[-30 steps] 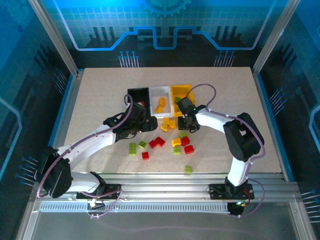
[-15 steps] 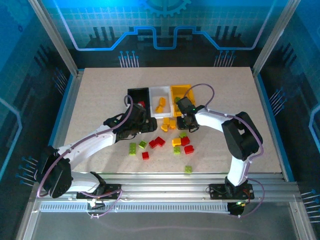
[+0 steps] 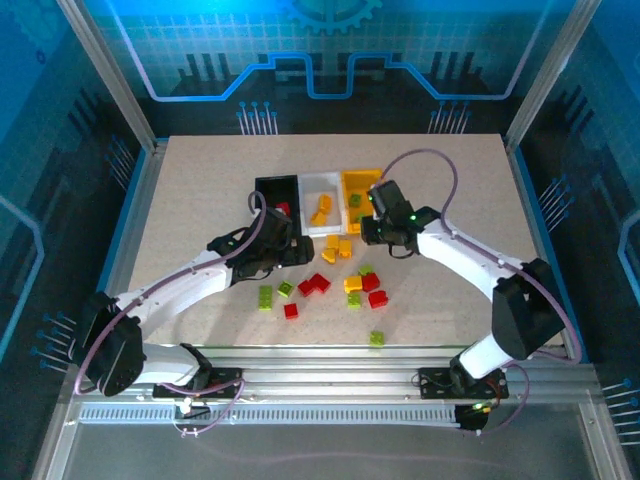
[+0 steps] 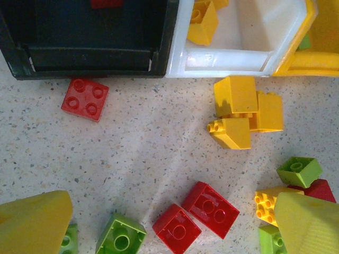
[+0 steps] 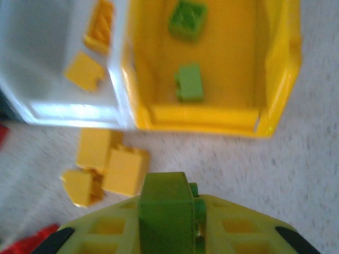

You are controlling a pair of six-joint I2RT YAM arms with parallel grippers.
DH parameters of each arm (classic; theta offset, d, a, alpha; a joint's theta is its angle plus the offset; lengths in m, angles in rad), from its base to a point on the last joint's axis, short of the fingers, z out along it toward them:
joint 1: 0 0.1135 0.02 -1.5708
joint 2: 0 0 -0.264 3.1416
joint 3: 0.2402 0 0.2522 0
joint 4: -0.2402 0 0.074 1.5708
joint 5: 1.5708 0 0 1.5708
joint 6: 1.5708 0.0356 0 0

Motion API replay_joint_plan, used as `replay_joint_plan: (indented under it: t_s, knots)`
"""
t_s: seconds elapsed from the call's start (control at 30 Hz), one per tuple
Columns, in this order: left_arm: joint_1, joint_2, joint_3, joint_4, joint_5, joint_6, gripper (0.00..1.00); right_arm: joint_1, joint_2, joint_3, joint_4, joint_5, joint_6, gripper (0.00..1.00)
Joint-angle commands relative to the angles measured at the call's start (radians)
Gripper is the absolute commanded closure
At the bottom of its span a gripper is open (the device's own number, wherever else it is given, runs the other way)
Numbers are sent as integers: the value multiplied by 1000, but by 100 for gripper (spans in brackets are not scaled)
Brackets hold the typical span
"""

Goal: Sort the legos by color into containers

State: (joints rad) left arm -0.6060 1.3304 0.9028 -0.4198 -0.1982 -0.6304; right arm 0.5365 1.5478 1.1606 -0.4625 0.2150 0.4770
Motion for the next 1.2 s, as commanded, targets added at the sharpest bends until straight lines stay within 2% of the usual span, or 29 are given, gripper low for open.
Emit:
replay_joint_plan:
  t_s: [0.0,0.3,0.43,0.6,0.73,0.83,1.0,1.17]
  knots:
    - [4,-8,-28,-9,-20,-18,1,-27,99,116,-42,20,-9,73]
    - [5,-74,-62,-48,-25,-29,1,-90,433,463,-133,39,32,74]
    - [6,-86,-67,-70,-33,-30,1,-104,514,533,-169,35,58,71]
    - [6,-99,-68,-71,-32,-18,1,-102,508,533,-161,20,55,58]
    - [8,-93,-58,-70,-26,-7,1,-98,441,489,-153,29,45,49]
    - [8,-93,-53,-68,-24,-2,1,-114,378,437,-139,52,43,39]
    - [6,-88,-51,-62,-9,-2,1,-201,390,445,-196,51,51,34]
    - [8,-83,-50,-65,-4,-3,1,-261,479,512,-213,-47,1,33]
